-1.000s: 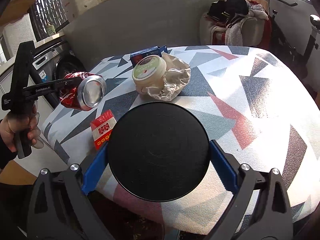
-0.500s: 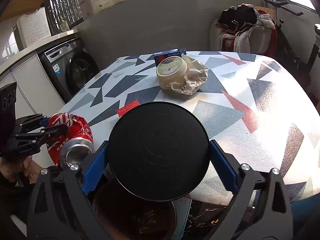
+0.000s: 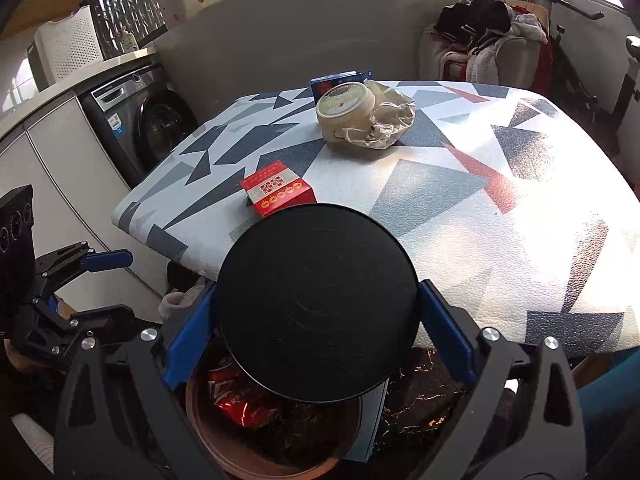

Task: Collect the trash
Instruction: 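Lower the red can and black lid into the bin and open both tools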

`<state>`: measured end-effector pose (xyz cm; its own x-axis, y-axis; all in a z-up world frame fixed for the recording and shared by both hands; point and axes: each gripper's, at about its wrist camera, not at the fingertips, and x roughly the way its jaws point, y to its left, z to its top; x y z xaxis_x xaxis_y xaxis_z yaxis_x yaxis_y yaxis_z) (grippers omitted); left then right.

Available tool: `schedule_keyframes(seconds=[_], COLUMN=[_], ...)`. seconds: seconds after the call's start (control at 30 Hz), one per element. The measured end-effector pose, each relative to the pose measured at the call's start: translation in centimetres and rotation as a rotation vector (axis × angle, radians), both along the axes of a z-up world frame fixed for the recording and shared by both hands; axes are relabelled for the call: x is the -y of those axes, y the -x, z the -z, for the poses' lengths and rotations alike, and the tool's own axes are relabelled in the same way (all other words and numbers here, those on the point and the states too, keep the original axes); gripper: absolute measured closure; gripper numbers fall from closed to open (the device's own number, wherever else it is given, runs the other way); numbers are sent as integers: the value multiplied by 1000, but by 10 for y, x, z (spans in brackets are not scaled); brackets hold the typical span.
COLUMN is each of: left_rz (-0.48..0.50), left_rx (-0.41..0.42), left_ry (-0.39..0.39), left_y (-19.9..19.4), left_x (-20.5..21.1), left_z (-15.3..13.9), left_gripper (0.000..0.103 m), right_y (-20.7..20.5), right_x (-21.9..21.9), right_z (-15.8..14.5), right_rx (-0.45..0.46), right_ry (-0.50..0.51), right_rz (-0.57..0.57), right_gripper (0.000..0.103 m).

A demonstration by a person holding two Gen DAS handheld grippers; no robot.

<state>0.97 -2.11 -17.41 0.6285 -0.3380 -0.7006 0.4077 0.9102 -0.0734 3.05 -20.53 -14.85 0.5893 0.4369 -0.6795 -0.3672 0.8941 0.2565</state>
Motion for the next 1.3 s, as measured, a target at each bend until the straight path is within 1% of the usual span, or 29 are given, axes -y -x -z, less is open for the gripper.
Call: schedule_keyframes(seconds=[0.13,0.33,0.53,0.67,0.87,1.3], left_rz=[-44,-111,-165,-171,-170,-180], left_rx=[31,58,61,61,33,11], left_ry=[30,7,25,20,2,6], left_y=[-1,4,10,10,8,5], left_x=[-15,-37,-50,-50,-49,-50], left_z=[-6,-2,8,11,18,22], left_gripper=[13,11,10,10,9,8], right_y=[9,22,26,28,31,31], right_x=[-9,-29,-45,-55,-68,-71], right_z=[13,30,43,50,58,61], right_rx=[-16,-21,-46,-63,-82,-97], right_ry=[27,80,114,148,183,199], right_rz=[-25,-96,-162,-201,-252,-264], right_gripper=[9,9,9,9,9,8])
